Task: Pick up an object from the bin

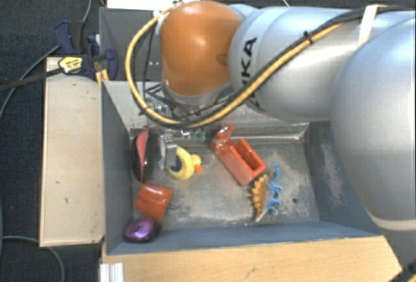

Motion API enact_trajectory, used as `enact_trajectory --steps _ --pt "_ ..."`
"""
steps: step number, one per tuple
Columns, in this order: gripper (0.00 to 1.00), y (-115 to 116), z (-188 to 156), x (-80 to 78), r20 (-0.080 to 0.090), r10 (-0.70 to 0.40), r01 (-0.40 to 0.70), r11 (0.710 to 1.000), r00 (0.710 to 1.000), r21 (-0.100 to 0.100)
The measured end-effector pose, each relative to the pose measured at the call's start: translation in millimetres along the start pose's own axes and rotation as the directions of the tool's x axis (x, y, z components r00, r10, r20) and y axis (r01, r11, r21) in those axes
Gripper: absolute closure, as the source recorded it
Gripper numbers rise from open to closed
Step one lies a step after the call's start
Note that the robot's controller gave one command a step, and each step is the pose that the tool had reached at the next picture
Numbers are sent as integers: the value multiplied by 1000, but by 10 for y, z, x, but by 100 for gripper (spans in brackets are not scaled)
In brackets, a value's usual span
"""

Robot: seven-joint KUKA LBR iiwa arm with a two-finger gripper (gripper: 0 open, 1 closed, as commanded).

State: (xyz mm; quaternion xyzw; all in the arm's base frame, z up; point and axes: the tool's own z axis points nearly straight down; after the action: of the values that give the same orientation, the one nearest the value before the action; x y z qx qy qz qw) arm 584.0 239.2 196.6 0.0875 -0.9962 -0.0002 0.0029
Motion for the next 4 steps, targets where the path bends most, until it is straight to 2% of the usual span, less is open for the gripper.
enact_trajectory --steps 1,2,3,4 --pt "0 -130 176 140 12 32 -32 999 999 -2" --pt "0 -828 863 125 0 -223 223 975 975 1" --pt "0 -545 1104 85 13 -274 274 962 962 1" --pt "0 -662 1252 32 5 -442 442 897 897 2"
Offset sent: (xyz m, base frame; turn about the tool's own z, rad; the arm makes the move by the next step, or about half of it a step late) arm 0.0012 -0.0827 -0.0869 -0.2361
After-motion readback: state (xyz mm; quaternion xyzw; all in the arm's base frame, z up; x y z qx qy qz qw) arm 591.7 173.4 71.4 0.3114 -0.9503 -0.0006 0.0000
